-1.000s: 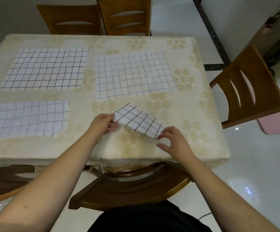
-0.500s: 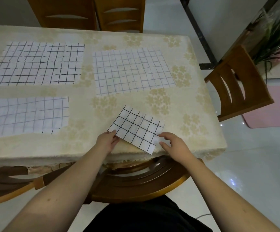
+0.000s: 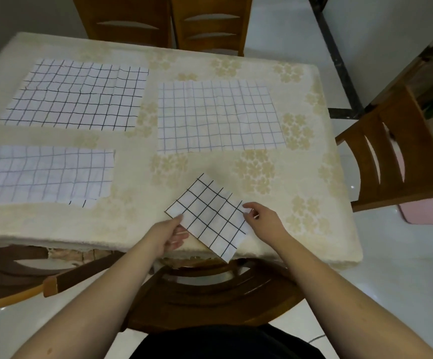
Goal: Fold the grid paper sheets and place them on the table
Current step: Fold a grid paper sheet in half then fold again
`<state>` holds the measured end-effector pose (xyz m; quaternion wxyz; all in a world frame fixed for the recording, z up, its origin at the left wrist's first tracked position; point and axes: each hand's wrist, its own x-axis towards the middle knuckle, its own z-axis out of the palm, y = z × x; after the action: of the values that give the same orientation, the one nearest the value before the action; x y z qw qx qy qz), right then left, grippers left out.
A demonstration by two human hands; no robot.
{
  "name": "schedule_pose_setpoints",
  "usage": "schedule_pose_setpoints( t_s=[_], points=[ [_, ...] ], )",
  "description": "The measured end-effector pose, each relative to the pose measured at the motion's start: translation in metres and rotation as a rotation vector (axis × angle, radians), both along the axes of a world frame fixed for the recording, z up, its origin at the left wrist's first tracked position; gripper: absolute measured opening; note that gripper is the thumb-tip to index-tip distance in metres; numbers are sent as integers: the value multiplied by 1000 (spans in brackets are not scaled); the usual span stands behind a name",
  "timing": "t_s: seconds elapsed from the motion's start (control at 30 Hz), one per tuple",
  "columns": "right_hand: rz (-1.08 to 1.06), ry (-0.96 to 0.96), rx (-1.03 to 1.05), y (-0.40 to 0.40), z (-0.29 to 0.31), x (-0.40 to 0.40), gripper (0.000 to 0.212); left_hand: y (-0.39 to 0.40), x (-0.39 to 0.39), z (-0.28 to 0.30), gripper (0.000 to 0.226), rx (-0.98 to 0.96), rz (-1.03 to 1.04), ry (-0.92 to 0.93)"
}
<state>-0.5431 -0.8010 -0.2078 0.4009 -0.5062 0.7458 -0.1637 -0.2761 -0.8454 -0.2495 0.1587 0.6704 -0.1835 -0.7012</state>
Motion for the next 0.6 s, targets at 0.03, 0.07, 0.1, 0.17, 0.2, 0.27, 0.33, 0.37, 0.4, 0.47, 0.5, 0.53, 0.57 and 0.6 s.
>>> schedule_pose_setpoints(
  t_s=[0.03,0.07,0.1,0.17,0.2,0.27,0.33,0.37,0.4,0.47,0.5,0.53,0.57,0.6],
  points=[
    [-23,-21,25,-10,-3,-2,31,4,-1,-2,62,6,-18,14],
    [-60,-56,55,-20,-7,-5,31,8,-4,-3,63,2,-22,16],
    [-108,-113,91,-30,-10,-6,31,11,-6,-6,62,-11,-14,18],
    [-186,-234,164,-47,-14,-7,32,19,-15,-9,64,-32,32,35],
    [-197,-271,182,-54,-16,-8,33,22,-20,-8,62,-33,55,40],
    [-188,-303,197,-67,-20,-10,36,25,-30,-10,56,-36,95,32],
    [-195,-330,205,-77,-22,-12,36,25,-38,-9,45,-34,119,-3],
    [-202,-340,216,-82,-23,-12,36,25,-41,-7,38,-37,122,-24],
    [-203,-348,229,-86,-24,-12,36,24,-44,-5,32,-41,120,-40],
    [-183,-347,245,-94,-27,-12,34,23,-47,-1,27,-48,125,-47],
    [-170,-343,251,-98,-28,-12,31,22,-48,3,26,-52,130,-41],
    [-157,-344,257,-101,-29,-13,29,21,-48,7,26,-60,136,-36],
    [-139,-352,266,-103,-29,-13,28,21,-47,11,26,-68,147,-25],
    [-120,-366,278,-105,-30,-12,28,20,-46,14,25,-74,157,-14]
  ],
)
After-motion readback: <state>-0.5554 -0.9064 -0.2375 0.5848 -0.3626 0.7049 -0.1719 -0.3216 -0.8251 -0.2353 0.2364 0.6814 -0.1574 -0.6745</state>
